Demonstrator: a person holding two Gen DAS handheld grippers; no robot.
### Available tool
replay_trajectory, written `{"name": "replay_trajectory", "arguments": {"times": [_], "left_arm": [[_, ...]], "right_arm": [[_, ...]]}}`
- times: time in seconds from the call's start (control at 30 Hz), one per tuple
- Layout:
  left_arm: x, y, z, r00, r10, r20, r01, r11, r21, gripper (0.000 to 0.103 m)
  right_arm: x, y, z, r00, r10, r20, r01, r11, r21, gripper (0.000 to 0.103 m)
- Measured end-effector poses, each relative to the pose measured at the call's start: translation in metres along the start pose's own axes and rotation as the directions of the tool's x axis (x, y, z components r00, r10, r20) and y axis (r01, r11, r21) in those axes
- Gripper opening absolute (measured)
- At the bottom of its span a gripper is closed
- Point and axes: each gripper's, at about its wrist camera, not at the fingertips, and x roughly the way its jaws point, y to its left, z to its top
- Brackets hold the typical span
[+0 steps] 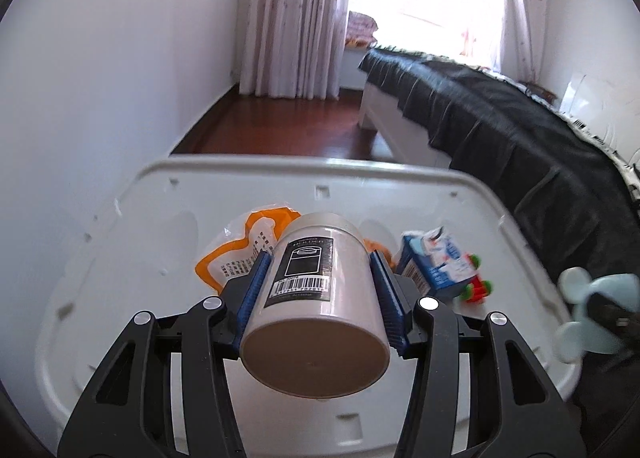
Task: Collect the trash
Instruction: 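Move both grippers over the bin and release the container and cup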
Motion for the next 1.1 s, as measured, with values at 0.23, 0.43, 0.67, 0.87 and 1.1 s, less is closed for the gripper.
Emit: {"name": "replay_trajectory", "arguments": {"times": [0.23,0.43,0.67,0.87,1.1], "left_arm": [[-0.049,0.007,0.016,0.997,-0.043,0.059,0.041,0.998,0.044,0.049],[0.002,0.015,-0.011,0.988,-0.021,-0.151,0.024,1.0,0.015,0.049],[0.028,0.013,-0.046,0.986,0.005,-0.168,0.003,0.999,0.048,0.049],[0.018,0.004,-0.045,0.989,-0.037,-0.141,0.044,0.998,0.052,0.049],[-0.008,-0.013,-0.064,0.99,-0.07,-0.12,0.094,0.974,0.204,0.049]], "right_arm": [[0.002,0.002,-0.003,1.0,-0.004,-0.01,0.004,1.0,-0.01,0.011],[0.002,0.003,-0.003,1.0,-0.022,-0.009,0.022,0.999,-0.024,0.011],[0.0,-0.001,-0.002,1.0,-0.007,-0.006,0.007,1.0,-0.008,0.011],[0.002,0.002,-0.003,1.0,0.003,-0.011,-0.003,1.0,-0.021,0.011],[0.003,0.003,-0.003,1.0,-0.001,-0.011,0.001,1.0,-0.023,0.011]]}}
